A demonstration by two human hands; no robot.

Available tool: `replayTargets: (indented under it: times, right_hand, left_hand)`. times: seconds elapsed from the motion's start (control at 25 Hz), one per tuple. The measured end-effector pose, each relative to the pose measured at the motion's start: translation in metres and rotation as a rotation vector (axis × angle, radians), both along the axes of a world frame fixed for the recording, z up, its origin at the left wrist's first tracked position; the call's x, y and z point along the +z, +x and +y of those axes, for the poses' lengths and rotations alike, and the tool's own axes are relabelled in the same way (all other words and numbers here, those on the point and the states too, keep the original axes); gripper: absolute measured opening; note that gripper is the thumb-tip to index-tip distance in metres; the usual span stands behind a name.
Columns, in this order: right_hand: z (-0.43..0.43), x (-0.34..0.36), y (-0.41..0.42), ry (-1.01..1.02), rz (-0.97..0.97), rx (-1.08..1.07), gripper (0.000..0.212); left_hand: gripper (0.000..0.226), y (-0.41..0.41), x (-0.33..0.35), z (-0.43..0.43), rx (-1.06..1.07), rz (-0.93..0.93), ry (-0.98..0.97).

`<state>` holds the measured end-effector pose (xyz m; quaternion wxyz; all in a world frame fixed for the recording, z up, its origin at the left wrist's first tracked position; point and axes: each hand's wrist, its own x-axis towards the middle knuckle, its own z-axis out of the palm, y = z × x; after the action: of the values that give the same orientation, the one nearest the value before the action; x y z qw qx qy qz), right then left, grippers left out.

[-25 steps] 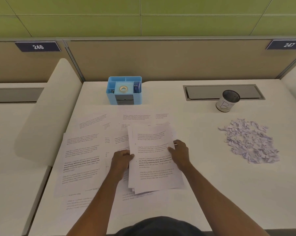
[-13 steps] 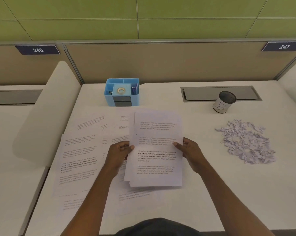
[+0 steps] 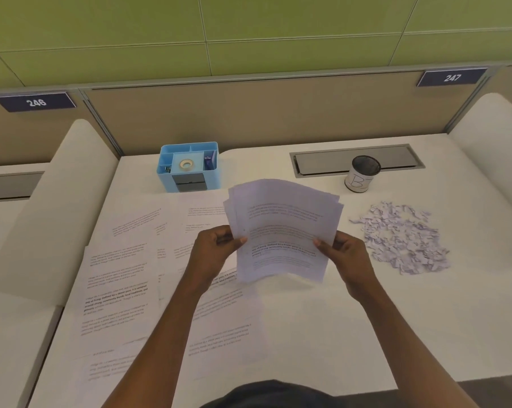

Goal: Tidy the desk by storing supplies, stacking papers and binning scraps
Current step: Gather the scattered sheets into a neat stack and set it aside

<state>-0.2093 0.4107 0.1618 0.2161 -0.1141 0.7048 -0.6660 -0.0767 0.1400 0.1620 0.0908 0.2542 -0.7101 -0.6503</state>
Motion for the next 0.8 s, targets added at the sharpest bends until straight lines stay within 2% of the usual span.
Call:
replayTargets:
  times: [0.12, 0.32, 0.52, 0.72, 0.8]
  right_hand:
    - [0.003, -0.006, 0.003, 0.087, 0.039, 0.072, 0.032]
    - [0.005, 0.001, 0.003, 0.025, 0.014, -0.012, 0.03]
    - [0.003, 0.003, 0.007, -0.008, -0.001, 0.029, 0.036]
    - [0.003, 0.012, 0.01, -0.003, 0.035, 0.023, 0.036]
    - [0.006, 0.014, 0.011, -0.017, 0.027, 0.03, 0.04]
  left_hand:
    - [0.033, -0.002, 0.0, 0.013, -0.049, -0.051, -0.039]
    - [0.024, -0.005, 0.002, 0.023, 0.018, -0.002, -0.009]
    - [0.035, -0.006, 0.006, 0.032, -0.091, -0.001, -0.042]
    - [0.032, -0.01, 0.012, 0.039, -0.028, 0.039, -0.084]
    - [0.049, -0.011, 0.013, 0.038, -0.061, 0.041, -0.117]
